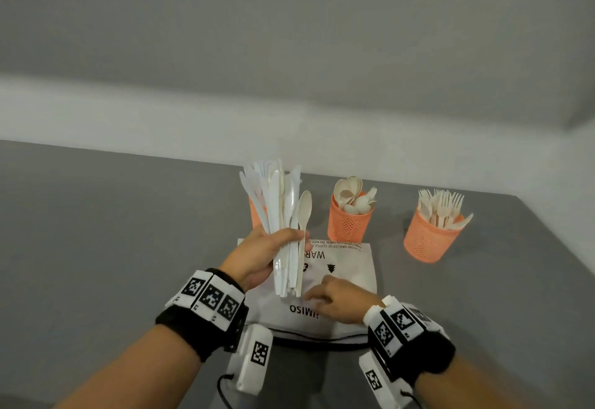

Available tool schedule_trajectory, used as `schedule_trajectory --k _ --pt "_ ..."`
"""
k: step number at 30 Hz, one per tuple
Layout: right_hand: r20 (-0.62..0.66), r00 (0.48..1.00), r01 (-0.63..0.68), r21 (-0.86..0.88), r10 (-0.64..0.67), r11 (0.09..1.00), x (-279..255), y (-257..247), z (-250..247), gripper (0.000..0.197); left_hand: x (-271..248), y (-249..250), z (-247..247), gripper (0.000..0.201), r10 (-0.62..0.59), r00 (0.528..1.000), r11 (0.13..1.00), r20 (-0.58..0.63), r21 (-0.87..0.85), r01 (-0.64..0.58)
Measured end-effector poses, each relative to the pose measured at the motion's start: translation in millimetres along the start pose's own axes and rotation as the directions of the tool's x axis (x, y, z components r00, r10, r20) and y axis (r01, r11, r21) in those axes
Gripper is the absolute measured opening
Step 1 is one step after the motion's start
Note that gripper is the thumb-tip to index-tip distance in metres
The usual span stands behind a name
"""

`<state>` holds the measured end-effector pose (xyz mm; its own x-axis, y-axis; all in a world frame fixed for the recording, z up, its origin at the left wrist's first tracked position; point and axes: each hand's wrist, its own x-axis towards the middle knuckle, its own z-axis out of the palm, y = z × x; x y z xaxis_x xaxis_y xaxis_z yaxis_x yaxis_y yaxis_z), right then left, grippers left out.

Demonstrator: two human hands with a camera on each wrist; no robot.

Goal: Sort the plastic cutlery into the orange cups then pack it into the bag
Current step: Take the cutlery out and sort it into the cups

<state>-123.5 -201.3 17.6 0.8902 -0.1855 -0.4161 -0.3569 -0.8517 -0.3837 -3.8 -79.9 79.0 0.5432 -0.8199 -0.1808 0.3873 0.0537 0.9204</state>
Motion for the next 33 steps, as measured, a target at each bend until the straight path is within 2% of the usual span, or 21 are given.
schedule_trajectory --k 4,5,6,7,8,9,10,11,12,14,16,18,21,25,27,30,31,33 --pt "0.022 0.998 0.061 0.073 -0.062 0.995 8 8 -11 0.034 13 -7 3 0.016 0.006 0.996 1.0 -0.095 0.022 -0.004" --pt "-0.022 0.997 0.073 0.124 -0.071 0.99 9 10 -15 0.032 16 -10 4 0.015 0.005 0.994 1.0 -0.112 0.029 -0.002" --pt "-0.12 0.99 0.095 0.2 -0.072 0.975 11 10 -20 0.027 18 -11 6 0.014 0.006 0.992 0.999 -0.129 0.039 0.0" --pt "-0.26 0.964 0.133 0.294 -0.055 0.946 11 10 -25 0.021 20 -13 7 0.014 0.013 0.989 0.999 -0.144 0.053 -0.006" --pt "-0.416 0.909 0.194 0.372 -0.024 0.908 11 9 -31 0.015 22 -14 9 0.015 0.023 0.987 0.998 -0.16 0.062 -0.013" --pt "-0.558 0.83 0.269 0.413 0.008 0.87 11 7 -37 0.011 24 -16 12 0.017 0.034 0.984 0.998 -0.178 0.067 -0.022" --pt "-0.653 0.757 0.339 0.419 0.02 0.842 9 3 -43 0.008 24 -16 15 0.019 0.045 0.98 0.997 -0.193 0.07 -0.032" --pt "-0.69 0.723 0.388 0.414 0.006 0.824 7 -1 -48 0.004 25 -16 19 0.022 0.058 0.979 0.996 -0.197 0.075 -0.044" --pt "-0.692 0.721 0.422 0.404 -0.03 0.812 6 -5 -52 0.004 25 -16 23 0.024 0.068 0.979 0.996 -0.195 0.07 -0.055" --pt "-0.64 0.765 0.42 0.409 -0.074 0.81 5 -12 -55 0.02 24 -15 30 0.027 0.063 0.978 0.998 -0.197 0.033 -0.058" --pt "-0.61 0.79 0.392 0.423 -0.063 0.817 1 -18 -57 0.031 23 -12 33 0.028 0.057 0.979 0.998 -0.194 -0.011 -0.061" --pt "-0.621 0.781 0.392 0.41 -0.063 0.824 -6 -23 -62 0.033 21 -7 35 0.027 0.055 0.987 0.996 -0.154 -0.063 -0.065" --pt "-0.634 0.77 0.384 0.369 -0.073 0.846 -21 -30 -73 0.03 22 5 34 0.023 0.052 0.994 0.998 -0.096 -0.039 -0.056" --pt "-0.59 0.806 0.31 0.35 -0.049 0.884 -34 -36 -80 0.031 29 18 35 0.02 -0.017 0.999 0.999 -0.039 0.035 0.019" --pt "-0.606 0.795 0.29 0.385 0.002 0.876 -36 -36 -85 0.033 32 22 37 0.019 -0.048 0.999 0.997 -0.015 0.059 0.048" --pt "-0.643 0.764 0.272 0.4 0.056 0.875 -33 -39 -94 0.038 38 21 38 0.054 -0.061 0.997 0.998 -0.035 -0.002 0.061" --pt "-0.659 0.749 0.268 0.395 0.068 0.879 -31 -42 -97 0.039 39 22 37 0.054 -0.055 0.998 0.998 -0.025 -0.028 0.055" --pt "-0.695 0.716 0.269 0.363 0.067 0.892 -27 -50 -102 0.04 40 29 34 0.037 -0.033 0.999 0.998 0.003 -0.058 0.033"
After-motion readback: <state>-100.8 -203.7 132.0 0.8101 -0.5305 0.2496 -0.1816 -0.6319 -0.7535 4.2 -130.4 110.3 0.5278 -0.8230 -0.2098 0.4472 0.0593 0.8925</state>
